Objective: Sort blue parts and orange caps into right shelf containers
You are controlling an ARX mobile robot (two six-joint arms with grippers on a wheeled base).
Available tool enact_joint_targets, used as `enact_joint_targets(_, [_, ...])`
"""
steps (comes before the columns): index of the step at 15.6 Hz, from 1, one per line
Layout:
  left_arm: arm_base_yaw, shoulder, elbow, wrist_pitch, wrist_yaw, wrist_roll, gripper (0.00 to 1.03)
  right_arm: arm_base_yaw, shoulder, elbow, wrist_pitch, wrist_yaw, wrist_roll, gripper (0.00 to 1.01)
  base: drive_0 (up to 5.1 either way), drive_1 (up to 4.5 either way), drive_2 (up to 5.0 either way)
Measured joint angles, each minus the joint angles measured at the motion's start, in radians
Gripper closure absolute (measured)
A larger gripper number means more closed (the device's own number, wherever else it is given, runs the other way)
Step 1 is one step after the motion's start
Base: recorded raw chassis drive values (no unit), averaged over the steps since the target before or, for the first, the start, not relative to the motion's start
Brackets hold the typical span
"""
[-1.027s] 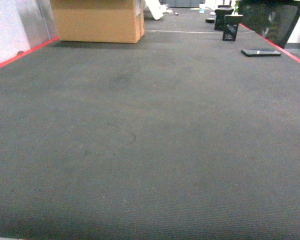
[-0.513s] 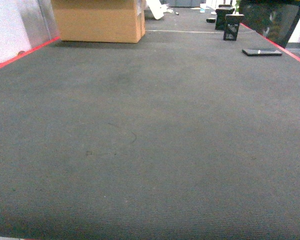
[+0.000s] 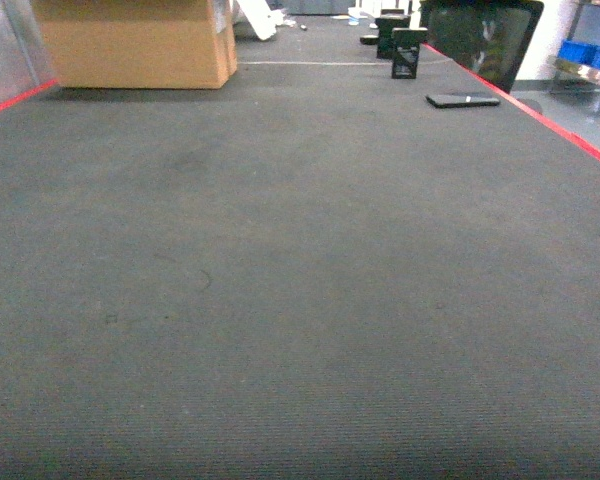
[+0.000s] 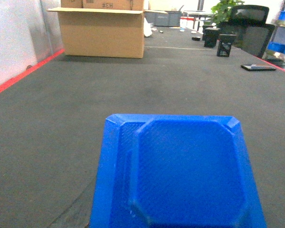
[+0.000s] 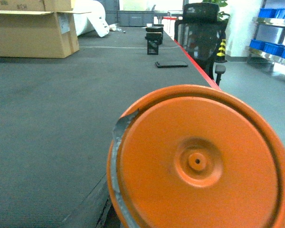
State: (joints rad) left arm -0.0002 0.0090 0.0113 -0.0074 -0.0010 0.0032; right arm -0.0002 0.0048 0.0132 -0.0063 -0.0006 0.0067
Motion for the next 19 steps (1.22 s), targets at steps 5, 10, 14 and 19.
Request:
enact_joint_targets(5, [0.0, 0.0, 0.0, 0.0, 0.0, 0.0, 0.61, 0.0, 0.0, 0.0, 0.0, 0.0, 0.0, 0.57, -1.6, -1.59, -1.6])
enact_joint_targets(10, [0.0, 0.0, 0.0, 0.0, 0.0, 0.0, 0.61, 0.0, 0.0, 0.0, 0.0, 0.0, 0.0, 0.57, -1.6, -1.62, -1.6])
enact_joint_targets(14, [0.0, 0.0, 0.0, 0.0, 0.0, 0.0, 0.61, 0.0, 0.0, 0.0, 0.0, 0.0, 0.0, 0.57, -1.6, -1.58, -1.6])
enact_joint_targets(19, [0.0, 0.0, 0.0, 0.0, 0.0, 0.0, 0.61, 0.0, 0.0, 0.0, 0.0, 0.0, 0.0, 0.57, -1.6, -1.61, -1.6])
